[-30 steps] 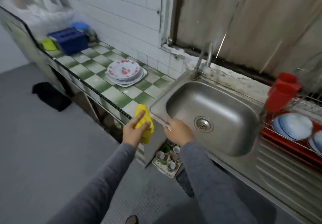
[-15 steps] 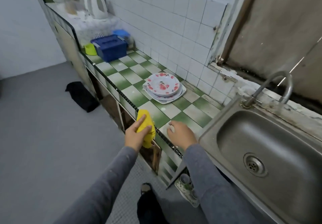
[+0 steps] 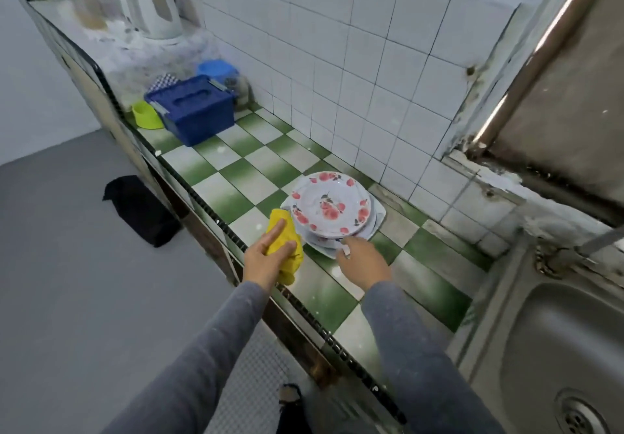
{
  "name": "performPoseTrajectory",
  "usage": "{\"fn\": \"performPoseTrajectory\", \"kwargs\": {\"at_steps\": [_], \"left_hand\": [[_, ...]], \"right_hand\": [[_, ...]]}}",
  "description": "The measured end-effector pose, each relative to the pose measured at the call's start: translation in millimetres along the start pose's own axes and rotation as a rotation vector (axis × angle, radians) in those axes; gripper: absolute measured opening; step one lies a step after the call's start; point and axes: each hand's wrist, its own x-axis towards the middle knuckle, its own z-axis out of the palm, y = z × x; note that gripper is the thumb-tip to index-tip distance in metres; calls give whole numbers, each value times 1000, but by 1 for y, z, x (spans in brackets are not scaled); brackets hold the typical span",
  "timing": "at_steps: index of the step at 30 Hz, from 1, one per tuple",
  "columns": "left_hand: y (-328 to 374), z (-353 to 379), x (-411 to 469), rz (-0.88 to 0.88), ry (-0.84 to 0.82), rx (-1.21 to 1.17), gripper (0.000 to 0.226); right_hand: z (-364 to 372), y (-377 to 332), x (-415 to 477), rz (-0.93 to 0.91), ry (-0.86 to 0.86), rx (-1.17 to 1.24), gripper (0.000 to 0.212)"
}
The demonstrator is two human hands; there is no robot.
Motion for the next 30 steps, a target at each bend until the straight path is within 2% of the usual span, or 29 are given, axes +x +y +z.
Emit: {"fn": "performPoseTrajectory", "kwargs": {"at_steps": [8, 19, 26, 30], "left_hand": [[22, 11, 90, -48, -97, 46, 51], [44, 13, 204, -123, -360, 141, 52], [57, -2, 251, -145, -499, 237, 53], [58, -6, 266, -152, -564, 274, 52]], "right_hand": [[7, 11, 76, 218, 46, 140, 39], [37, -4, 127, 618, 258, 386, 51], [53, -24, 139, 793, 522, 580, 46], [58, -30, 144, 844, 559, 608, 48]]}}
